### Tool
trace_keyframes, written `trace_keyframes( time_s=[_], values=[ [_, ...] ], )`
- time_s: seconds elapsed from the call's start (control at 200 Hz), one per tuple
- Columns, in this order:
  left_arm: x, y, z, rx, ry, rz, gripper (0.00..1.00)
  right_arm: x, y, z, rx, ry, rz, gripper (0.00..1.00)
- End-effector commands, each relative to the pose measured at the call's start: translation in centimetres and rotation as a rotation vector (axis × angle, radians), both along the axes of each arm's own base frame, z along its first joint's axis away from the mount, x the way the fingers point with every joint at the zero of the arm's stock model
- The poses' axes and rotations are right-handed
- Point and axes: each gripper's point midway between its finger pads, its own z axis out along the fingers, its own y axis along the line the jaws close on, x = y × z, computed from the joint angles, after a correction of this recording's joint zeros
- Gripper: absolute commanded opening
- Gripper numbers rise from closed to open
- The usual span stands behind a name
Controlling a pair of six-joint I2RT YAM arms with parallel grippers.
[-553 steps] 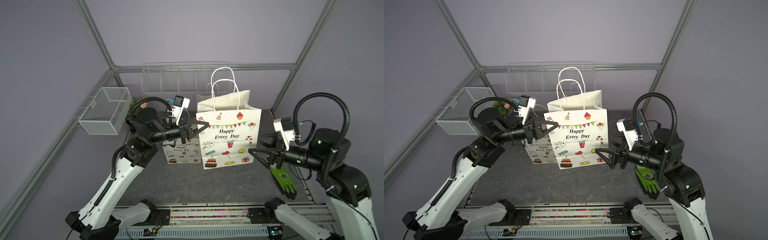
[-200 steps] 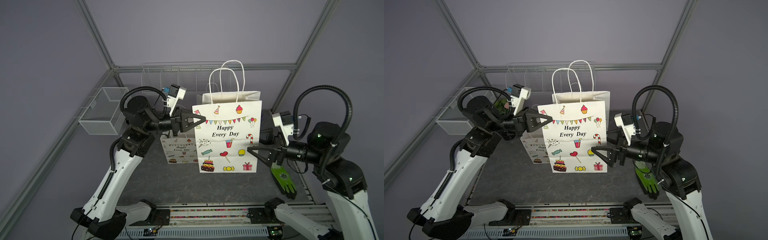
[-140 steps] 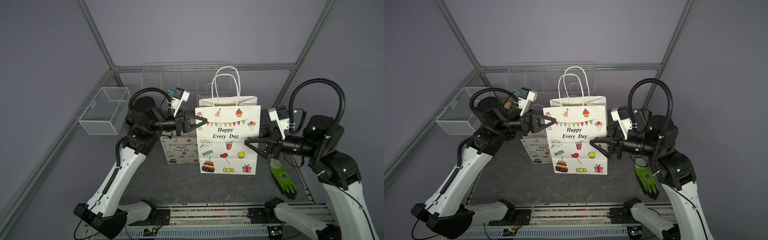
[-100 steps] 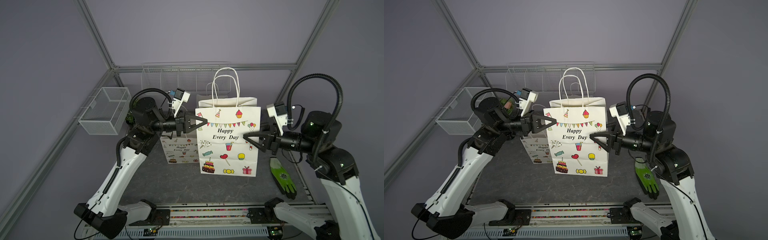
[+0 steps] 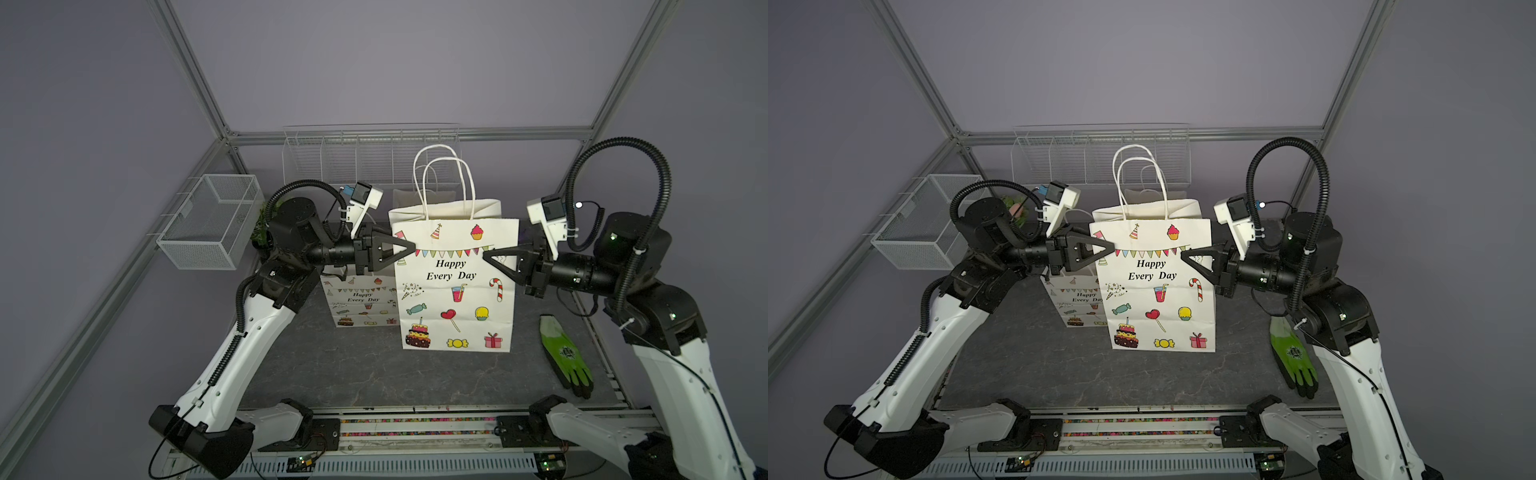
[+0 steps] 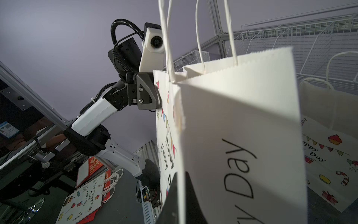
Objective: Put away the paper bag
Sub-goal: Press the paper bag.
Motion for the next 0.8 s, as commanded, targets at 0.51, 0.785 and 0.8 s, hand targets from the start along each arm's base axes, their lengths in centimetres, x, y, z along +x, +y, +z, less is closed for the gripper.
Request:
trace_keyframes(
  time_s=[0.51, 0.785, 0.8],
  values=[
    [-0.3, 4.0, -2.8, 0.021, -0.037, 0.318, 1.0, -0.8, -1.6, 4.2, 0.096, -0.041, 0.106, 0.06],
    [-0.4, 5.8, 2.0, -0.076, -0.18, 0.284, 1.0, -3.9, -0.8, 7.8, 0.174, -0.066, 0.361, 0.07],
    [-0.6, 5.9, 2.4, -0.081, -0.201, 0.276, 1.0, -3.9, -0.7, 7.9, 0.176, -0.068, 0.368, 0.07]
  ],
)
